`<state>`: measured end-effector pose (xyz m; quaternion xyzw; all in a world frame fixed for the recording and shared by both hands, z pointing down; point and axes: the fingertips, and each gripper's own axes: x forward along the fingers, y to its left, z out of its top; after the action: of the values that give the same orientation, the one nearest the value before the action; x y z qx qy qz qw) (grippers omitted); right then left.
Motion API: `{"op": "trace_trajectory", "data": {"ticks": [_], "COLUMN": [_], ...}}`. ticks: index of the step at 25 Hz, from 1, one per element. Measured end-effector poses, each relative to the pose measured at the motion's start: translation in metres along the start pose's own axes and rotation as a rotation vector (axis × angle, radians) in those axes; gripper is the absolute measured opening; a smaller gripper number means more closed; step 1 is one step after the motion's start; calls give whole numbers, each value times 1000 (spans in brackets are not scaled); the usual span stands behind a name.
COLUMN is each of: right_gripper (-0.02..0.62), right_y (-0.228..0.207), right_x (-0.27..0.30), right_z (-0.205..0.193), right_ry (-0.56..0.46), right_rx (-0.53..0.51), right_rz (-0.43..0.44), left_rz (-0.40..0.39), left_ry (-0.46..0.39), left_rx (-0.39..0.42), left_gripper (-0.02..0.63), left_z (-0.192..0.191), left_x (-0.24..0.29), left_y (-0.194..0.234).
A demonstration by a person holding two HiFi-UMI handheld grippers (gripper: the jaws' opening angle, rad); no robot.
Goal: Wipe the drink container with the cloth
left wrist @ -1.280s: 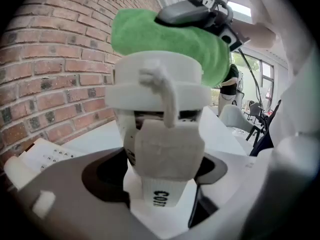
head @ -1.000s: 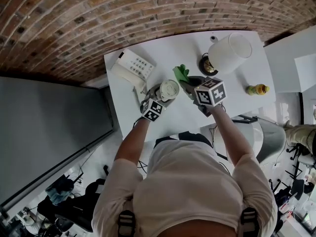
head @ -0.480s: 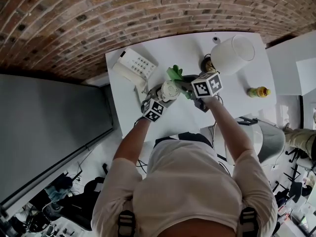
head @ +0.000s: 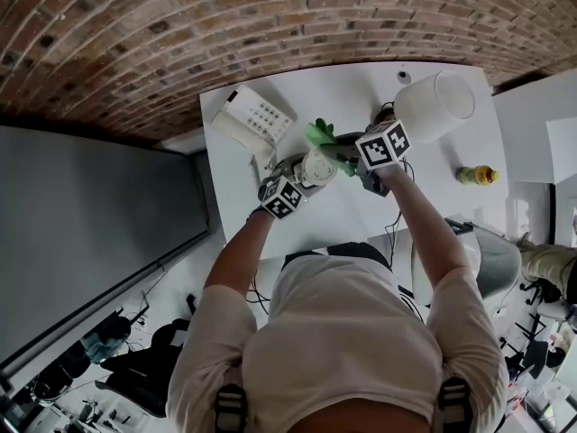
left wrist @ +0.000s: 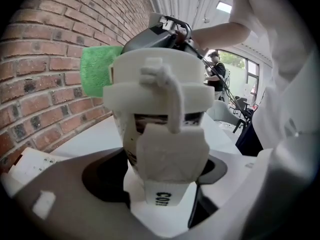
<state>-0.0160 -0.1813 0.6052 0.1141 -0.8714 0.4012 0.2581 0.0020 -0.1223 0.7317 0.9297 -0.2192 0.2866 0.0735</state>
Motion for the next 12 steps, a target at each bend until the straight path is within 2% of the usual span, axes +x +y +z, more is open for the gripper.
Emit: {"op": "trace_trajectory", "data": {"ticks": [5,12], "right_gripper": [41,41], "right_y": [1,8], "right_x": [5,23], "right_z": [3,12], "right_ry": [33,97], "right_rx": [-2,-82], "right_rz": [42,65], "left_rz": [-58,-113], "left_ry": [17,32], "left_rx": [34,66], "left_gripper": [371,373], "left_z": [-2,-1], "left_x": [0,1], "left_y": [-2,-7]}}
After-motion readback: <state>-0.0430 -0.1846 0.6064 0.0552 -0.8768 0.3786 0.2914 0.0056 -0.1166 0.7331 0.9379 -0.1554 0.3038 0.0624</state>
